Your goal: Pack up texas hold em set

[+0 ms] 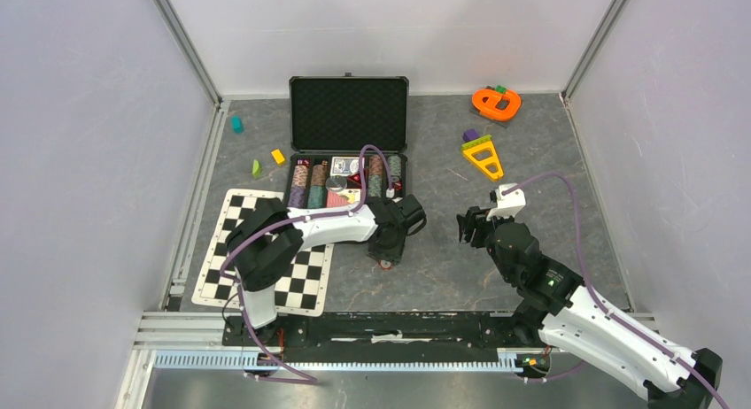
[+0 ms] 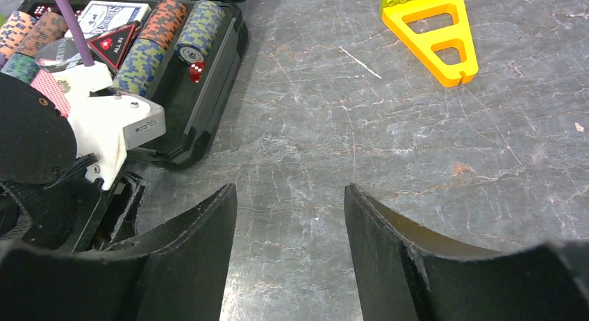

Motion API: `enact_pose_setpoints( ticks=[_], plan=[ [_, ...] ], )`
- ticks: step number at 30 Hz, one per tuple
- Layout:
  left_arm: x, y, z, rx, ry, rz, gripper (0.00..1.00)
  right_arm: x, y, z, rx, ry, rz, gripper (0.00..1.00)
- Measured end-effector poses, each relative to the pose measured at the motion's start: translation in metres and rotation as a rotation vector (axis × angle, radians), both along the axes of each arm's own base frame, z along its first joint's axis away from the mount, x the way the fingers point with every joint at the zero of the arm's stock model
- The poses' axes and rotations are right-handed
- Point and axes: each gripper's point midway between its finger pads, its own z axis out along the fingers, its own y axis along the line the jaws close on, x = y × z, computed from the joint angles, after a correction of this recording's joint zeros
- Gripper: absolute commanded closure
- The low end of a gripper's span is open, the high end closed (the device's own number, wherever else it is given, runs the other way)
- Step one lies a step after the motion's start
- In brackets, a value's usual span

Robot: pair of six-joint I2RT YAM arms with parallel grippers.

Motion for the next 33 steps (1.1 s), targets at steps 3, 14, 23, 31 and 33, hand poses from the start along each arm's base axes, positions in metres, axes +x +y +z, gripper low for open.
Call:
enact_pose_setpoints(
  ticks=[3, 14, 23, 31, 33],
  plan=[
    [0.0, 0.001, 0.001, 0.004, 0.0, -0.011, 0.57, -0.001, -0.001, -0.001, -0.004, 0.005, -0.001, 0.36],
    [0.033, 0.004, 0.057, -0.049, -0.073, -0.016, 0.57, -0.001, -0.002, -0.003, -0.011, 0.01, -0.009, 0.36],
    [0.053, 0.005, 0.076, -0.066, -0.126, -0.017, 0.04, -0.001, -0.009, -0.007, -0.051, 0.044, -0.036, 0.21],
    [0.009, -0.019, 0.053, -0.114, -0.147, -0.152, 0.0, -0.005, -0.027, 0.0, -0.206, 0.276, -0.128, 0.08],
    [0.0, -0.033, 0.052, -0.144, -0.164, -0.19, 0.0, -0.001, -0.041, -0.009, -0.227, 0.375, -0.17, 0.08]
  ],
)
